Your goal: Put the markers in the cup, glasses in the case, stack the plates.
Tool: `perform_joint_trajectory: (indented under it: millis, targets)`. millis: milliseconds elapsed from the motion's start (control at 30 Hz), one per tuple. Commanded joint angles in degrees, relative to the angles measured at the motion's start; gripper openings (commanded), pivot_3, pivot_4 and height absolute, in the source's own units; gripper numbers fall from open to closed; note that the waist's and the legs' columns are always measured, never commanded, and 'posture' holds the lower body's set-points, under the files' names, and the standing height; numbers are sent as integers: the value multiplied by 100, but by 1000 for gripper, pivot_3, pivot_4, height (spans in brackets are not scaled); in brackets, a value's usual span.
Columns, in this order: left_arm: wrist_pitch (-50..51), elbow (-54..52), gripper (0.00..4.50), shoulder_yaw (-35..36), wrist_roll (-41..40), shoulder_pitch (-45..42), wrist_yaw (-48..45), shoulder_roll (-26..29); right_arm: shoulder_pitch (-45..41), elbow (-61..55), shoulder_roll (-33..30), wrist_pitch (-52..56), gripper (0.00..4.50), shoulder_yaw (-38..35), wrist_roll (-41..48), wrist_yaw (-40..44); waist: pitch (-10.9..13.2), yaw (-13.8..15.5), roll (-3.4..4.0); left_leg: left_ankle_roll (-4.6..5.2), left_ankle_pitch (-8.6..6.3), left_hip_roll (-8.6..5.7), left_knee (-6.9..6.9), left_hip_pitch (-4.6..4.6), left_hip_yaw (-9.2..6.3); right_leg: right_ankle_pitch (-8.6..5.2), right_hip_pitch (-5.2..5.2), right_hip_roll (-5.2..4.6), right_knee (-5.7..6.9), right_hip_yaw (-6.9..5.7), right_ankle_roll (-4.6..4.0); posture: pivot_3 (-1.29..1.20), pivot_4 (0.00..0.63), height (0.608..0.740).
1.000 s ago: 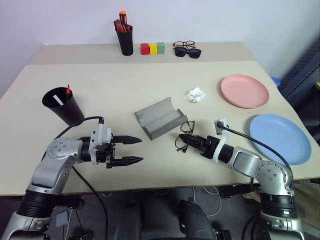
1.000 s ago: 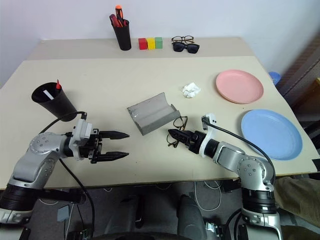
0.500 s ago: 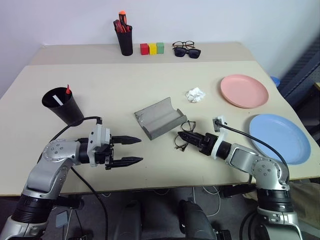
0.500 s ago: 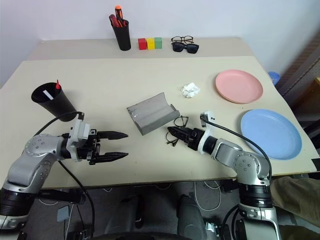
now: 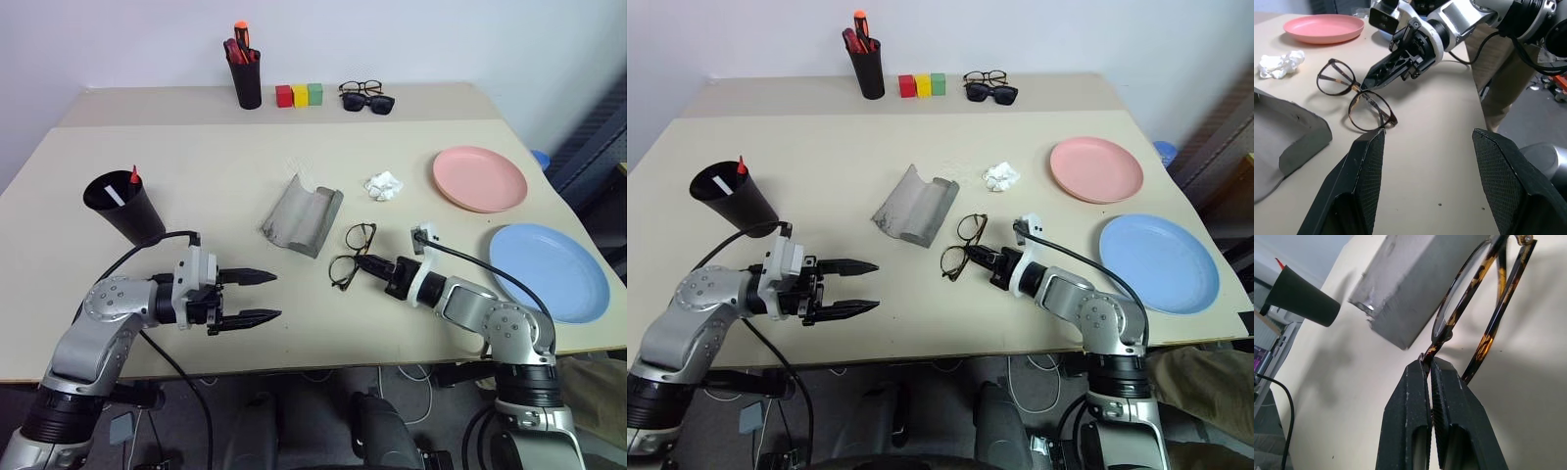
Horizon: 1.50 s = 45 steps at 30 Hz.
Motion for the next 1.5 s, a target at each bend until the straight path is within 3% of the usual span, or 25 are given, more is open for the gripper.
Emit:
perform_joint_trajectory:
  millis: [33, 267, 433, 600, 833, 1300, 1500]
  targets:
    - [-30, -207, 2875, 163, -124, 24, 30, 27, 63, -175, 32, -32, 38, -50, -45, -27, 0, 1, 0, 0, 0, 0, 0, 0, 0, 0, 0, 0, 0, 0, 0, 0, 150, 740]
    - [-108, -138, 2875, 157, -106, 29, 71, -47, -55, -600, -336, -310, 38, -296, -194, 25, 1, 7, 2, 0, 0, 0, 2, -1, 0, 0, 0, 0, 1, 0, 0, 0, 150, 740]
    - [-332, 5, 2875, 56, 50, 15, 97, -155, -921, -561, -885, -772, 38, 63, -685, 539, 7, -28, 11, 0, 0, 1, 9, -2, 1, 0, -2, 0, 2, 0, 0, 0, 150, 740]
    - [-319, 91, 2875, -24, 29, -76, 81, -210, -2102, 316, -888, -969, 38, 494, -1061, 1164, 8, -21, 13, 0, 0, 24, 3, -1, 0, 0, -9, 28, 8, 0, -1, 0, 150, 740]
    - [-286, -5, 2875, 17, 16, 8, 131, -212, -3321, 1745, -492, -351, 38, 649, -1068, 1460, 8, -10, 14, 0, 0, 48, 5, -2, 0, 4, -11, 51, 8, 0, -8, 0, 150, 740]
    - [-260, -167, 2875, 48, 26, 134, 343, -210, -3528, 2705, 374, -1215, 38, 658, -1672, 1618, 10, -21, 16, -3, 1, 54, 4, -2, 0, 5, -25, 59, 35, 0, -9, 0, 150, 740]
    - [-350, -130, 2875, -95, 285, 112, 618, -299, -3251, 2478, 354, -1707, 38, 121, -1717, 1363, 10, -4, 17, -5, 3, 54, 4, -3, 0, 4, -33, 59, 53, 0, -8, 0, 150, 740]
